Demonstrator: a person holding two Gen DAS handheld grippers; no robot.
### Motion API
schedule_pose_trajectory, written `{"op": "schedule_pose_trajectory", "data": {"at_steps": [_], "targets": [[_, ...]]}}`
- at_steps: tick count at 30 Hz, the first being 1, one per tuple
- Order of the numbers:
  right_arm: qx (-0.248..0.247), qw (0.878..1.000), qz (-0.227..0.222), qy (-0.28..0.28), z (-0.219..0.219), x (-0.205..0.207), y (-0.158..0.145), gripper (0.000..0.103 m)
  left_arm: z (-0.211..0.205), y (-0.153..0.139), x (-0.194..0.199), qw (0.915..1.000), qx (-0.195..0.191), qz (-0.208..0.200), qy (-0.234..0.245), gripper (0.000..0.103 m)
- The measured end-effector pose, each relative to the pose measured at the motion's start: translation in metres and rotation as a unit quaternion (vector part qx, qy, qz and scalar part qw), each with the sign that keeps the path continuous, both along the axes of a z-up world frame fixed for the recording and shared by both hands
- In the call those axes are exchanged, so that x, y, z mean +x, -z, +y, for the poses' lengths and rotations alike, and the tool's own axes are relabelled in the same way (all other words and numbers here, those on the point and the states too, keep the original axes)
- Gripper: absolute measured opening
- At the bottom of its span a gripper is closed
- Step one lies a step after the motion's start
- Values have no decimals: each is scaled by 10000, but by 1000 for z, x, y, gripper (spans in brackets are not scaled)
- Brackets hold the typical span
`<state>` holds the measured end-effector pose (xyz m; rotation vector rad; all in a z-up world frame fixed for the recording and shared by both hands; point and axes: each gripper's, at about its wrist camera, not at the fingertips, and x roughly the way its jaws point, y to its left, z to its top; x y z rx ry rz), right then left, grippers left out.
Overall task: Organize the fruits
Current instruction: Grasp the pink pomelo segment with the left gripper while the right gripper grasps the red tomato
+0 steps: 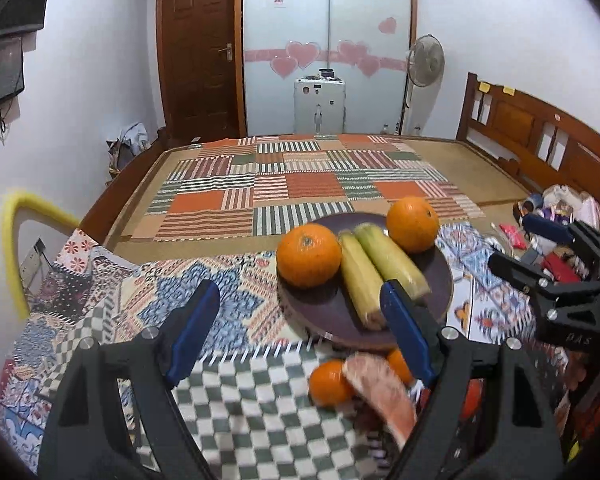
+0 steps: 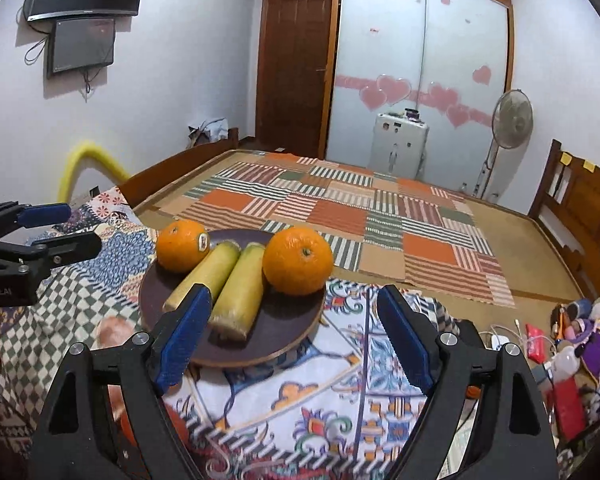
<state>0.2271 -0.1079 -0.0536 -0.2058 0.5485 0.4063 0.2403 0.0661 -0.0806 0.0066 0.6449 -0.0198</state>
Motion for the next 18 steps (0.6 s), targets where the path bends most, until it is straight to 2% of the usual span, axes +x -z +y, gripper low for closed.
{"op": "schedule_pose_trajectory", "data": {"at_steps": [6, 16, 18], "targets": [[80, 9999, 68, -12, -7, -22, 9, 83, -4, 13, -34, 9996, 272, -37, 21, 83], [262, 9983, 457, -234, -2, -45, 36, 83, -7, 42, -61, 9993, -32, 275, 270, 83], [258, 9977, 543, -320, 3, -50, 43, 83, -4, 48, -62, 9990, -126, 357, 238, 78]]}}
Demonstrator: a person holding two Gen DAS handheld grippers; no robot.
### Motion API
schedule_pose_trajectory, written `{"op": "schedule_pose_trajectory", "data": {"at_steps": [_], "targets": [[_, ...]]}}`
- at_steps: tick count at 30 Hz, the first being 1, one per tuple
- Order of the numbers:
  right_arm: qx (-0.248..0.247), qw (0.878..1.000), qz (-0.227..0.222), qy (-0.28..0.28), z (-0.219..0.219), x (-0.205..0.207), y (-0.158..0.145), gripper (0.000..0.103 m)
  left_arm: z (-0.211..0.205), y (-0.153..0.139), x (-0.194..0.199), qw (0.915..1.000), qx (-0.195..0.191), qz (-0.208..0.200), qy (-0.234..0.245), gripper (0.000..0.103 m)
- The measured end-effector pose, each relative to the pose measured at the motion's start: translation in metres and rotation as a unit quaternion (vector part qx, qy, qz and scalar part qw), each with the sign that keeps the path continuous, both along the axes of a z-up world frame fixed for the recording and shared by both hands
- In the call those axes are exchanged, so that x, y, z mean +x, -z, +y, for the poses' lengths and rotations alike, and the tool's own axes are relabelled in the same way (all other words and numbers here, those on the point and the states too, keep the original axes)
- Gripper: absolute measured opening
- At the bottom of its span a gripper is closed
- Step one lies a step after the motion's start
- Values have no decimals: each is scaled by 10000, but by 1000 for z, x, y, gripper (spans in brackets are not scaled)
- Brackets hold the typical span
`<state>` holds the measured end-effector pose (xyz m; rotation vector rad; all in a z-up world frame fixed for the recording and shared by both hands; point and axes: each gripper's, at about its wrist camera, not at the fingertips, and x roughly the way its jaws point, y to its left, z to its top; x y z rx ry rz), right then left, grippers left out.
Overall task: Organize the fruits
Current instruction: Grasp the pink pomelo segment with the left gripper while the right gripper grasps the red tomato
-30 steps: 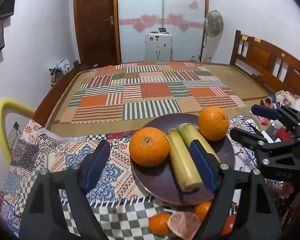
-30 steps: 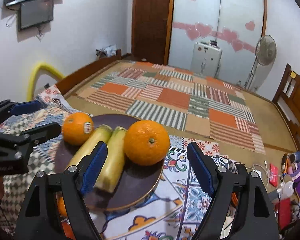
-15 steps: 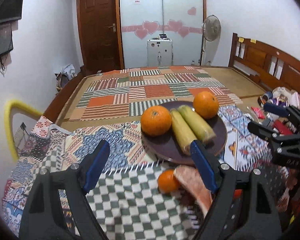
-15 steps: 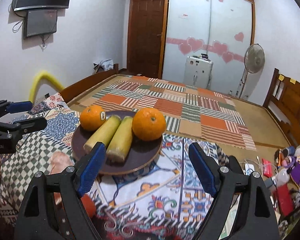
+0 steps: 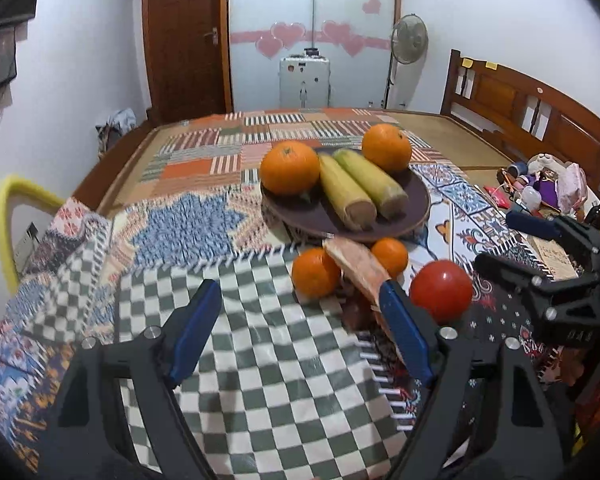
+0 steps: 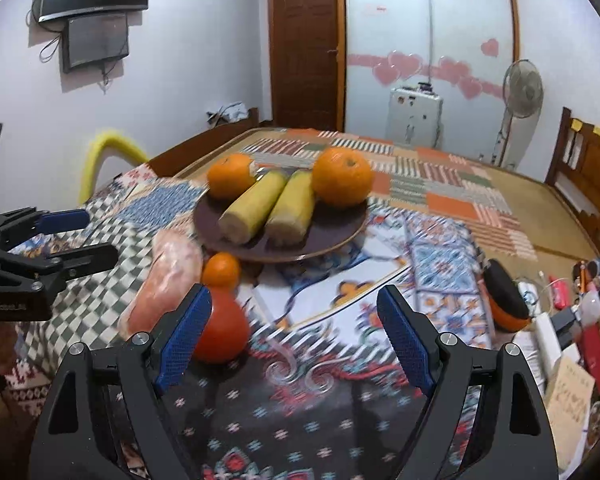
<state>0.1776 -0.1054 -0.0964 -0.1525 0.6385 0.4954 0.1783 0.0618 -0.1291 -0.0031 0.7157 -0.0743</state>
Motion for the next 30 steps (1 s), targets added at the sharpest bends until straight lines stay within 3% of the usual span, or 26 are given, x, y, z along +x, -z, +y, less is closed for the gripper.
{"op": "schedule_pose_trajectory", "data": {"at_steps": [6, 15, 20, 30], "targets": [[52, 9991, 217, -348, 16, -5, 14, 79, 3, 13, -5, 9999, -77, 121, -19, 65], [-59, 9973, 472, -559, 32, 0, 29, 47, -6, 10, -11, 9999, -50, 65, 143, 48], [103, 9972, 531, -508, 19, 0, 25, 46, -16, 13, -4, 9989, -227, 229, 338, 40], [242, 9990, 354, -100, -18, -1, 14, 46, -42, 15, 17, 9974, -311, 411, 497, 40]]}}
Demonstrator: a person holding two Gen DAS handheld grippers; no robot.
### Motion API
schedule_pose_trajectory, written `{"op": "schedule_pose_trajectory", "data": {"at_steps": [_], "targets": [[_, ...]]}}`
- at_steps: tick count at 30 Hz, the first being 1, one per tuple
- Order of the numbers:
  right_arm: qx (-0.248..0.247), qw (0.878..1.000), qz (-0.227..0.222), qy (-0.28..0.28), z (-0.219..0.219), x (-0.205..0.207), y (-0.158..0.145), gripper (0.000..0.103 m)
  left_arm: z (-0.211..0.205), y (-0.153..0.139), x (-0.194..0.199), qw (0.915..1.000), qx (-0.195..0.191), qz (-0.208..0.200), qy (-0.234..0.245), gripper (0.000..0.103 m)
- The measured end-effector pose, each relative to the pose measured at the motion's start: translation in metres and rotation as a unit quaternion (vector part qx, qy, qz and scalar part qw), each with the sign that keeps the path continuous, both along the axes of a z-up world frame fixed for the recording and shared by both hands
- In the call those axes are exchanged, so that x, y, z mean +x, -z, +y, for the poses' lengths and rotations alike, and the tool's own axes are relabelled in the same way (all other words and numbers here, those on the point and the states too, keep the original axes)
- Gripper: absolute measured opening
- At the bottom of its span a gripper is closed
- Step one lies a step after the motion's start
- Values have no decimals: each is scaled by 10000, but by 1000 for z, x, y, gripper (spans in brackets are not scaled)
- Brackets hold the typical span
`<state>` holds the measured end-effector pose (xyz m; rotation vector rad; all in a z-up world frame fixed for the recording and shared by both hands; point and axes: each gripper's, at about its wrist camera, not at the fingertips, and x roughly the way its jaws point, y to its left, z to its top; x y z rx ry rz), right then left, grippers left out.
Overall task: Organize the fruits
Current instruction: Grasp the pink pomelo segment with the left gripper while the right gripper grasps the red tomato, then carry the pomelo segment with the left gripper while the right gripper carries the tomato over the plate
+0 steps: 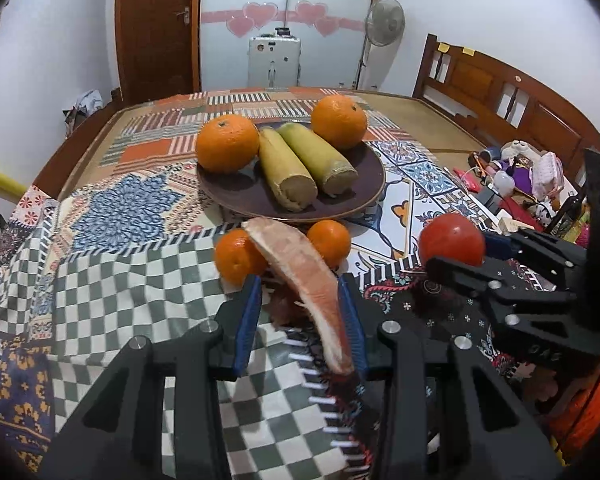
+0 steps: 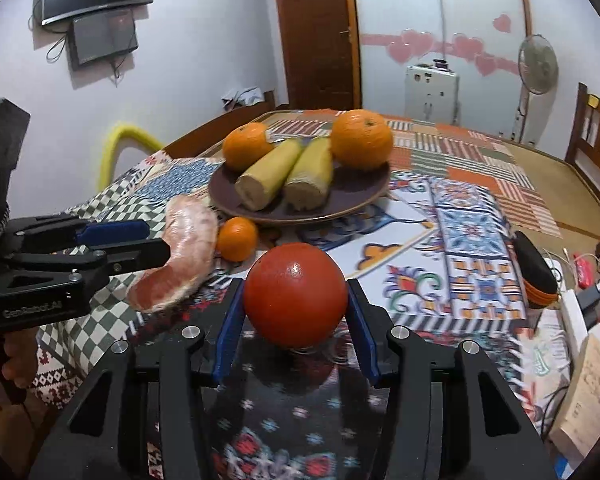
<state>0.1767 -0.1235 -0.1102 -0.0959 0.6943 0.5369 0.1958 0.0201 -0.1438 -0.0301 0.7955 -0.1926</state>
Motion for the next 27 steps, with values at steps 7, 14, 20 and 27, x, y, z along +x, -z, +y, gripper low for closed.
{"op": "schedule_pose_trajectory", "data": {"at_steps": [7, 14, 20, 27], "targets": [[57, 9999, 77, 56, -8, 1, 5, 46, -8, 15, 20, 9997, -7, 260, -17, 40], [94, 9998, 156, 24, -9, 4, 8, 46, -15, 17, 29, 9996, 213, 157, -108, 40], [82, 9999, 99, 72, -12, 6, 5, 46, -6, 17, 24, 9999, -65, 83, -124, 36], [71, 9999, -11, 154, -15, 10, -4, 46, -4, 4, 7, 9999, -70, -122, -17, 25]]}}
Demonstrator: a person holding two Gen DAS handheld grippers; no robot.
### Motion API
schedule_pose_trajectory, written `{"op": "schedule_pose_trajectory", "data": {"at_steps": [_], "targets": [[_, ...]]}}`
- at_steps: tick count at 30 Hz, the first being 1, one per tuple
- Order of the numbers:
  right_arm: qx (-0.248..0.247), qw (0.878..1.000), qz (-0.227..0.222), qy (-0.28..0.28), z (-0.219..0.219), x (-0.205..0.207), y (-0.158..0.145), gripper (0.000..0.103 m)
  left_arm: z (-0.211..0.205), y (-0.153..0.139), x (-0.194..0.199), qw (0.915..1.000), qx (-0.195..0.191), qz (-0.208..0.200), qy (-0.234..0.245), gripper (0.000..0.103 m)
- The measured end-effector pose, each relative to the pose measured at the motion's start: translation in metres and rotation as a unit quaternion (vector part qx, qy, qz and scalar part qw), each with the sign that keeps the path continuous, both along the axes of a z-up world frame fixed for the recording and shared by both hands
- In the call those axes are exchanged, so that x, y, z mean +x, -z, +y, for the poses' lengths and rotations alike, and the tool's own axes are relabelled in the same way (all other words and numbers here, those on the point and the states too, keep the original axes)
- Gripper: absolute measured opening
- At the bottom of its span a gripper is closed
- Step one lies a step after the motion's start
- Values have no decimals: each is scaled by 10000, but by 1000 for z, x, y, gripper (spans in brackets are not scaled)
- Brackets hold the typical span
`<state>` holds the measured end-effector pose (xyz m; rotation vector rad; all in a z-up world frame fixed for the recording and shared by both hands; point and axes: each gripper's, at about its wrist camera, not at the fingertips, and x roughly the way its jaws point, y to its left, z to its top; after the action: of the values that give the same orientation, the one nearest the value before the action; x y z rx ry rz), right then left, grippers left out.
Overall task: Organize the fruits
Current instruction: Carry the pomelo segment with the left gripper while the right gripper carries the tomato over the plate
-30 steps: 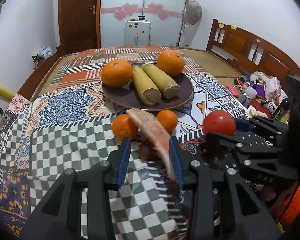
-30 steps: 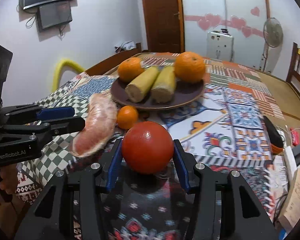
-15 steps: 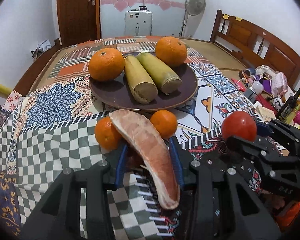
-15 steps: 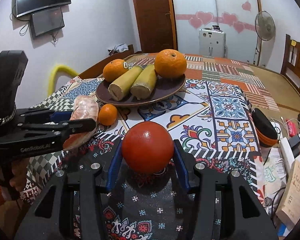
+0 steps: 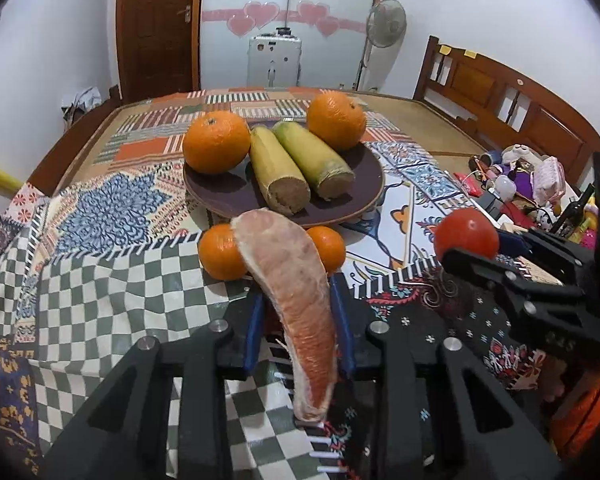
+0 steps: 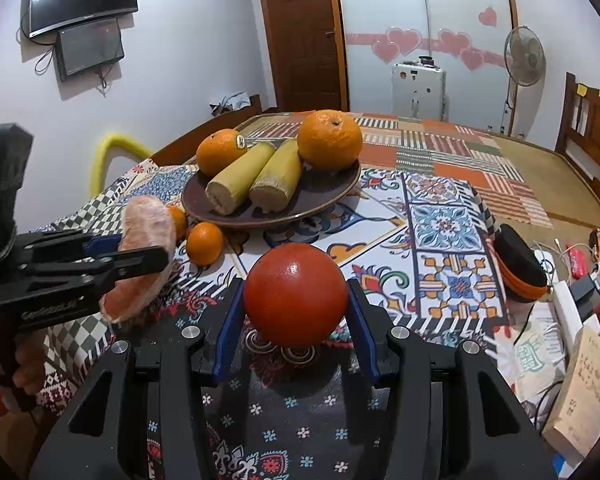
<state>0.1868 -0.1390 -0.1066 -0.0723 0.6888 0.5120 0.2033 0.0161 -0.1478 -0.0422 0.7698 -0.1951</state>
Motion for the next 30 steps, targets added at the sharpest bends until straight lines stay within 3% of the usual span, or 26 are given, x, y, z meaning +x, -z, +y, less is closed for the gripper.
{"op": "schedule_pose_trajectory", "data": {"at_steps": [2, 11, 22, 30], "targets": [[-10, 10000, -55, 7, 0, 1, -3, 46, 0, -6, -4, 10000, -14, -60, 49, 16], [-20, 9996, -292, 20, 5, 10, -20, 46, 7, -24, -9, 9995, -100, -309, 5, 16], [-57, 9978, -654, -18, 15, 25, -44, 46, 23, -57, 14, 9972, -140, -692, -242, 16], [-110, 9971, -749, 25, 24, 44, -50, 46, 18, -63, 36, 9946, 271, -947, -314, 16]]}}
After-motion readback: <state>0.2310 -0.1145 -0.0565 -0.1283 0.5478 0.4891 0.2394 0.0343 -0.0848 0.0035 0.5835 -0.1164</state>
